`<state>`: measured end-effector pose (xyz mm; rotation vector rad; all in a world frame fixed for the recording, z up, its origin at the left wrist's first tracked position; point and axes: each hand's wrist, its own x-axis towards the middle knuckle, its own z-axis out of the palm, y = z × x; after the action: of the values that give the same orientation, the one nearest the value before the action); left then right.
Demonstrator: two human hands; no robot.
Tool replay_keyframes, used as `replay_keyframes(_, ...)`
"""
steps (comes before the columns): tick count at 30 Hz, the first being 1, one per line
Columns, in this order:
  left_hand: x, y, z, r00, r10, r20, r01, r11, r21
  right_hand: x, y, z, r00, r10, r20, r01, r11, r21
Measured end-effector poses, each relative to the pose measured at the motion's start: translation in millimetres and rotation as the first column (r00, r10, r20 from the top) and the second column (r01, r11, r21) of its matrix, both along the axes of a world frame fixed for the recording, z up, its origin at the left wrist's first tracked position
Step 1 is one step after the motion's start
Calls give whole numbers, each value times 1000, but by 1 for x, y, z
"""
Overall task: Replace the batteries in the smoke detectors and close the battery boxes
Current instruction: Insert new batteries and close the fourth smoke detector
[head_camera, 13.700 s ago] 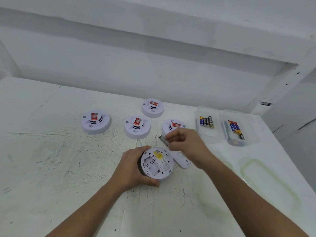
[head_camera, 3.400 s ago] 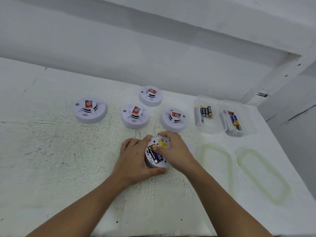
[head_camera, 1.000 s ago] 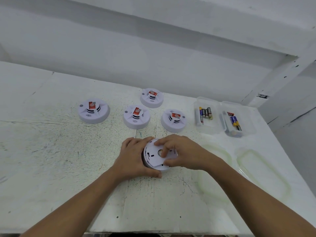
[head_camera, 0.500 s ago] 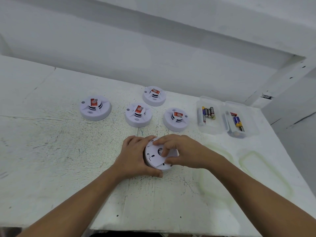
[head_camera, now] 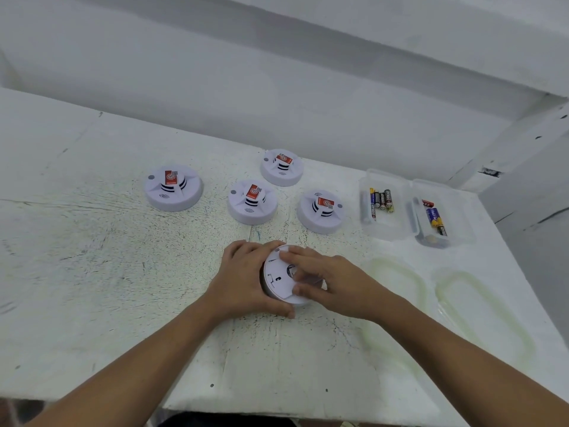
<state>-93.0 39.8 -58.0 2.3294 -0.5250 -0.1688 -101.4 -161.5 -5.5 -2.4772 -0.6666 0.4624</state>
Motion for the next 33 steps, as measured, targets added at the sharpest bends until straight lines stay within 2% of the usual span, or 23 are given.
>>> replay_keyframes(11,1,-1,-6,1000,19,22,-19,1000,-13,-6,1,-16,998,-20,55,17,998,57)
replay_keyframes(15,1,-1,-7,999,28,26,-28,999,-19,-11,3,-19,995,-66,78,57,992,117)
replay_keyframes(28,2,-1,-10,998,17,54,-17,1000,7,-23,15,-27,971,-199,132,180,973,146)
replay_keyframes(33,2,0,-14,998,13,59,-14,1000,5,-28,18,-30,964,-244,102,228,963,144)
